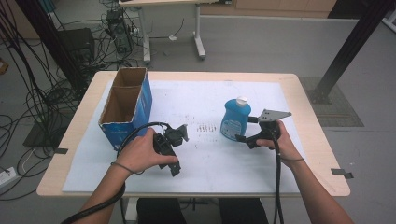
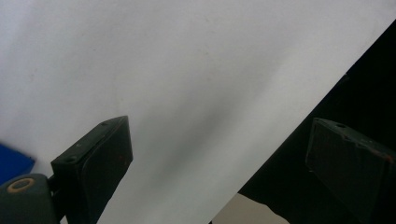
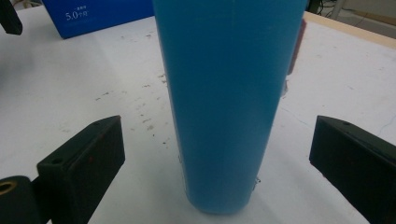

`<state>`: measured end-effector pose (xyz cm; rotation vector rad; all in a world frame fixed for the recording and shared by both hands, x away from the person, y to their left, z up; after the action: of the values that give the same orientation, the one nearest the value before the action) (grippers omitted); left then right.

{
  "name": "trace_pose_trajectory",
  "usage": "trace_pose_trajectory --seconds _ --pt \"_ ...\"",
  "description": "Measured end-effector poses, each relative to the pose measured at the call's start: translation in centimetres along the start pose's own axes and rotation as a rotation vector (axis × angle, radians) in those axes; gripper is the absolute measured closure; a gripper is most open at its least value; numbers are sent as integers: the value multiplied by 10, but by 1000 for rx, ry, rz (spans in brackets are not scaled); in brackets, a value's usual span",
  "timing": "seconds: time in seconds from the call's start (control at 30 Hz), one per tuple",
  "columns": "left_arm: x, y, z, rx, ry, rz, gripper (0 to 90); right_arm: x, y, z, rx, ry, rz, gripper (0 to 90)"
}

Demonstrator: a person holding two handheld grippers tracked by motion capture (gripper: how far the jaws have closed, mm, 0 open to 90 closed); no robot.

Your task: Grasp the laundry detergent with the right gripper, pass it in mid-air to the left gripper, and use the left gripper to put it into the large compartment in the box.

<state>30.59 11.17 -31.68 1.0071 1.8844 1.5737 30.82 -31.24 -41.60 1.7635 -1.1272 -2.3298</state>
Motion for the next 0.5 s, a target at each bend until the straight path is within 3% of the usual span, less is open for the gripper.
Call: trace_pose_trajectory --seconds 0.5 --pt "1 -1 1 1 -1 -1 75 -1 -4 1 4 1 -4 33"
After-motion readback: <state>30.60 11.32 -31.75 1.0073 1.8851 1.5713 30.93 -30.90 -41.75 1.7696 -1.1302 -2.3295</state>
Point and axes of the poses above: each handheld gripper's, and its own axes: y roughly backward along the jaws, x roughly out of its underside, z roughly to its left, the point moved 5 cm from there along -y, roughly forward along the jaws, and after that the axes turned 3 degrees about z, right-handed, at the moved point
